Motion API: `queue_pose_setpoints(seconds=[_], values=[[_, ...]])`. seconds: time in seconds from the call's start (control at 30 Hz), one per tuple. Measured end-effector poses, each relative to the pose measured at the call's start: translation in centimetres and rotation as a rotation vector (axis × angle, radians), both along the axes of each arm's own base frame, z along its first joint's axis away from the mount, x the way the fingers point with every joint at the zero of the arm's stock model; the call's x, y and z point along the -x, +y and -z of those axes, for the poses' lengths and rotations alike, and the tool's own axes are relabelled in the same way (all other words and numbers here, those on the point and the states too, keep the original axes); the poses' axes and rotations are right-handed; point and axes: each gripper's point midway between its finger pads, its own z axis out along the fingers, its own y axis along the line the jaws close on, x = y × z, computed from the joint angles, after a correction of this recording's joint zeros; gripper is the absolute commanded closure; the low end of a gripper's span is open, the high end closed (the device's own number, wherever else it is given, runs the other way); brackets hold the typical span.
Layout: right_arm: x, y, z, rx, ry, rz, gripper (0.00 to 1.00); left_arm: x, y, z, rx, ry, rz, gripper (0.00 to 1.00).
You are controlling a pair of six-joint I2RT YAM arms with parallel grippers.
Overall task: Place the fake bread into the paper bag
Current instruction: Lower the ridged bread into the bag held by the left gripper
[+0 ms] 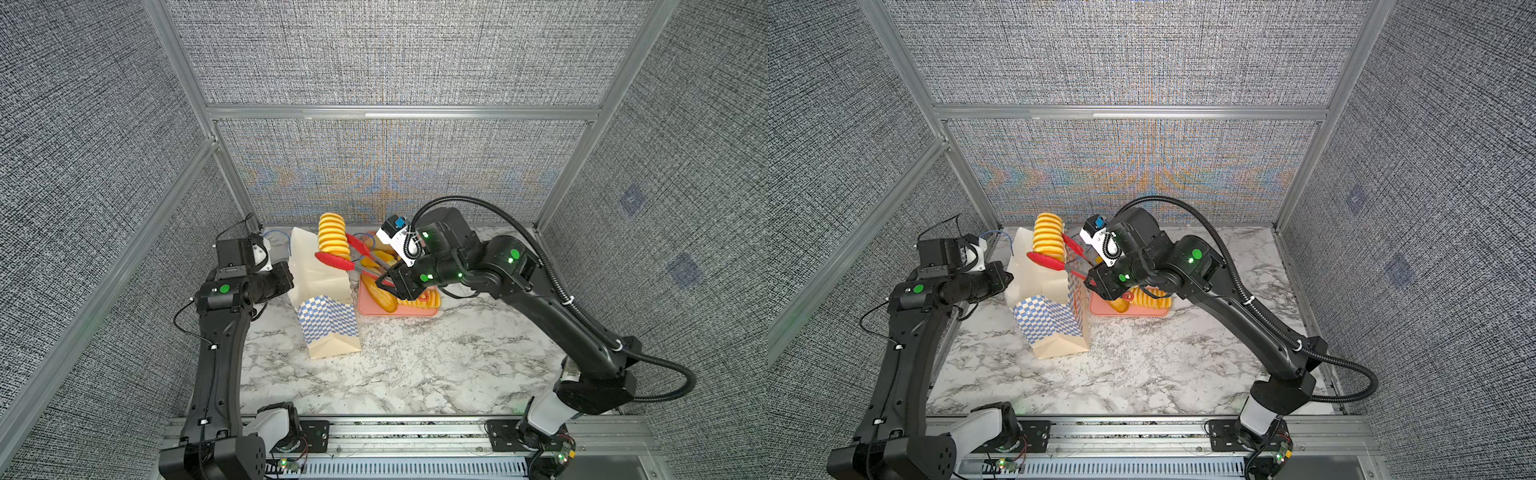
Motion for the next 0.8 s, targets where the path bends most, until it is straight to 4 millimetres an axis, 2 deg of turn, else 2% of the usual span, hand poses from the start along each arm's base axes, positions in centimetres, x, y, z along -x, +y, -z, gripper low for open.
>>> queue_pose_setpoints(seconds=[0.2, 0.57, 0.8], values=[[-0.1, 1.0, 0.6, 0.022, -0.014, -0.024, 0.52, 0.0, 0.0, 0.1, 0.001, 0.001, 0.001, 1.0], [-0.2, 2.2, 3.9, 0.111, 0.024, -0.054, 0.52, 0.2, -0.1, 0.3, 0.002, 0.007, 0.001, 1.0], [0.1, 2.7, 4.4, 0.131, 0.018, -0.077, 0.52, 0.2, 0.0, 0.4, 0.002, 0.007, 0.001, 1.0]])
